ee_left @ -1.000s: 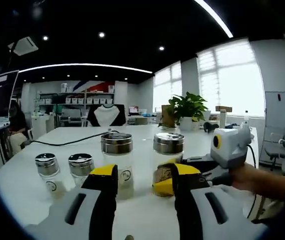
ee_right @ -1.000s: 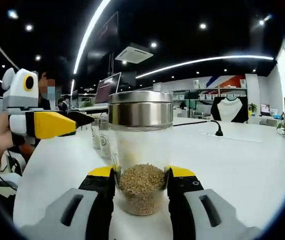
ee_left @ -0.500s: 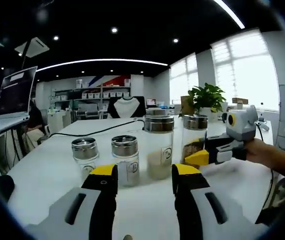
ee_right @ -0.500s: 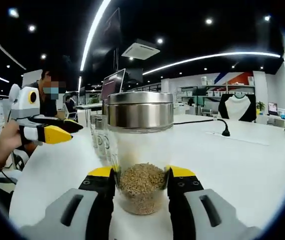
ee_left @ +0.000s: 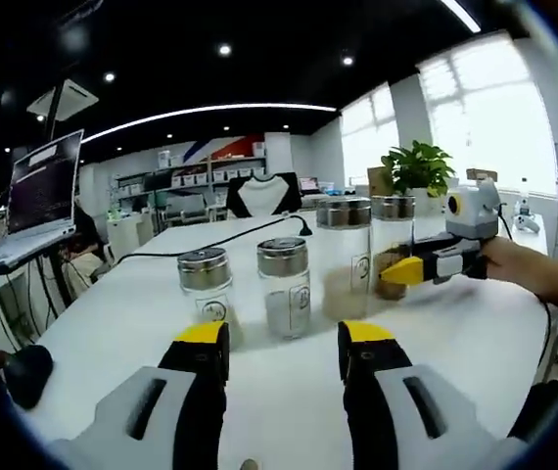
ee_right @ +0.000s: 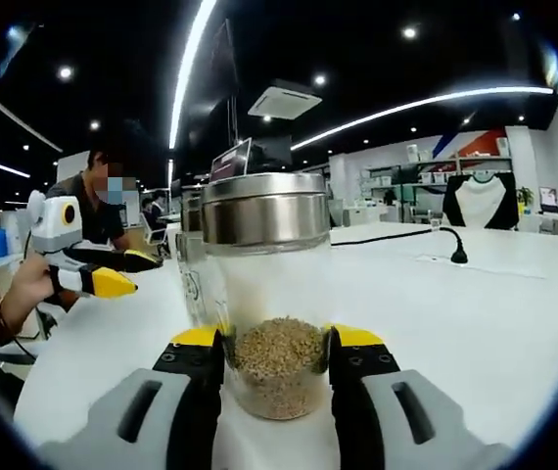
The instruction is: Rotate the seasoning bottle until the label or dispensing opening points toward the visible target arrow and the bottle remains upright within the marked orientation range
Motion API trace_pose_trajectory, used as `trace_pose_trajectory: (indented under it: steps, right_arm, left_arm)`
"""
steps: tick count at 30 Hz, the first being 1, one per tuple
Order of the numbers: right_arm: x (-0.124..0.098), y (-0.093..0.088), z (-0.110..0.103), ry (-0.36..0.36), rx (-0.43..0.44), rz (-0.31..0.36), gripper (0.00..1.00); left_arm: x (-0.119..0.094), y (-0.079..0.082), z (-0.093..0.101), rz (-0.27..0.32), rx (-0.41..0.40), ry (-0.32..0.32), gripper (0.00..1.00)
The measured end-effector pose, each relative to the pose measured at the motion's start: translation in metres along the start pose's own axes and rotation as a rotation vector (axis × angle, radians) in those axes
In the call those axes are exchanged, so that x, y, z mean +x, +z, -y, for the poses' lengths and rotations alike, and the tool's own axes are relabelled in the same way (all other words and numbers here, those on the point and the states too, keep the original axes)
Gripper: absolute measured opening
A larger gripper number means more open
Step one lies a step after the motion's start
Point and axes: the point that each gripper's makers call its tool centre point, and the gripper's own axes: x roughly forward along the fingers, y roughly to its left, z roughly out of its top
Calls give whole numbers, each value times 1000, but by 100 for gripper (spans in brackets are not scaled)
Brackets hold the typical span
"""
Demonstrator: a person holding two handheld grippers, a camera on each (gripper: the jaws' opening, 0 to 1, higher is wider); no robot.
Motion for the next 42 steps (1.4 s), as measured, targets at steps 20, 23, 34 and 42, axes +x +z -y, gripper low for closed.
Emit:
trace_pose_trajectory:
  steps: [20, 23, 34, 42]
  right_arm:
    - [0, -2, 23, -52, 38, -24, 41]
    - [-7, -1, 24, -79, 28, -30, 42]
    - [-38, 13, 5, -158, 32, -2, 43]
    - [-62, 25, -14, -222, -5, 38, 52]
  left_arm:
    - [9, -1, -12, -16, -60, -23, 51]
    - [10, 1, -16, -10, -52, -23, 52]
    - [16, 7, -27, -8, -54, 15, 67]
    - [11, 13, -22, 11, 7, -6, 70]
